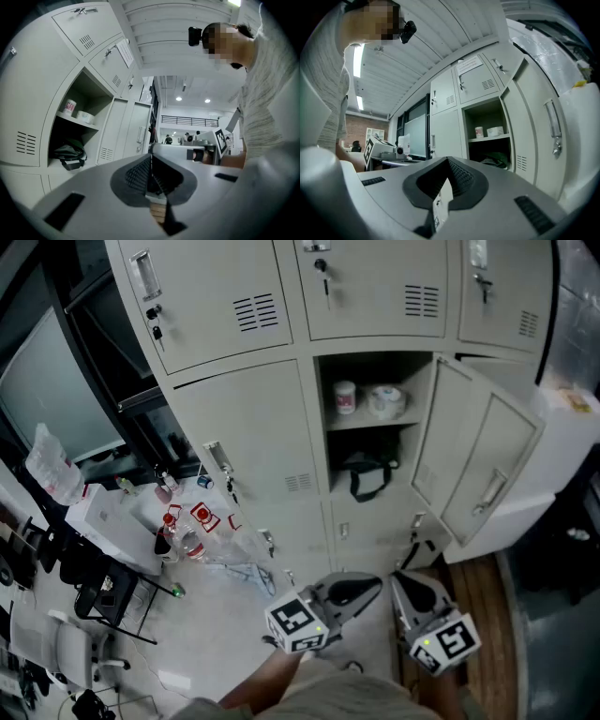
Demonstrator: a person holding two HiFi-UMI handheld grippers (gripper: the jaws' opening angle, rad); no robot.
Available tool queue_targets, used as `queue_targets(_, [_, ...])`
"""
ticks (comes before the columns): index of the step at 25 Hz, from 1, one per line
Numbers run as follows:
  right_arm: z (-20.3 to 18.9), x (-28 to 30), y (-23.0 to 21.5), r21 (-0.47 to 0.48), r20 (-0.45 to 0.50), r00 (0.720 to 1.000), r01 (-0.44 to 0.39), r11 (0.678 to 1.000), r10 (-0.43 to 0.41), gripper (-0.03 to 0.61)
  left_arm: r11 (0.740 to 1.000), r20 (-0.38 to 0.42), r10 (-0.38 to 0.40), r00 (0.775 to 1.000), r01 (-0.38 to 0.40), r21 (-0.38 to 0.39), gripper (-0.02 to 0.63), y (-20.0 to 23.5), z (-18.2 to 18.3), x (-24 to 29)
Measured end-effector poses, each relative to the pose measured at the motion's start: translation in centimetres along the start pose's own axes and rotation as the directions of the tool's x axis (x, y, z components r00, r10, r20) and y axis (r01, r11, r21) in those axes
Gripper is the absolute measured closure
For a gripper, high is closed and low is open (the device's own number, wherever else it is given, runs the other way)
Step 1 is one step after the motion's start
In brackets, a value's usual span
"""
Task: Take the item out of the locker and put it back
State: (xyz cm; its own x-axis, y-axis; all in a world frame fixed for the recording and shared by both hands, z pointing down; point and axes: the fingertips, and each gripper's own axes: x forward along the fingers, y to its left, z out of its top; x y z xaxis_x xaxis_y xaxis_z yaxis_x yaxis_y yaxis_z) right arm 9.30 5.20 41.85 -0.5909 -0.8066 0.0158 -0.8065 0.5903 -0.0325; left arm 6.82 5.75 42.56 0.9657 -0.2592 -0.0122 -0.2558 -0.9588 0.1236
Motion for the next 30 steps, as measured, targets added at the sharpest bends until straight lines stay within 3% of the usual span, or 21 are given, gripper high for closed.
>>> queue_targets(13, [0.1, 0.1, -0.3, 0.007, 0.002, 1.000, 0.002, 1.000, -0.002, 0.578, 1.000, -0.004, -0.011, 1.000, 0.011, 0.019, 0.607, 0.1, -0.1, 0.2])
queue_targets(19, [0.4, 0.4, 1.0, 0.020, 0.031, 0.996, -0.081, 0.997, 0.080, 0.578, 1.000, -0.009, 0.000, 1.000, 0.000, 0.010, 0.607, 0.3, -0.1, 0.1])
queue_targets(30, [0.4, 2.5, 0.2, 0.031, 0.027, 0.997, -0.078, 0.996, 0.077, 0.577, 1.000, -0.012, 0.024, 1.000, -0.024, 0.004, 0.609, 2.7, 0.4, -0.6])
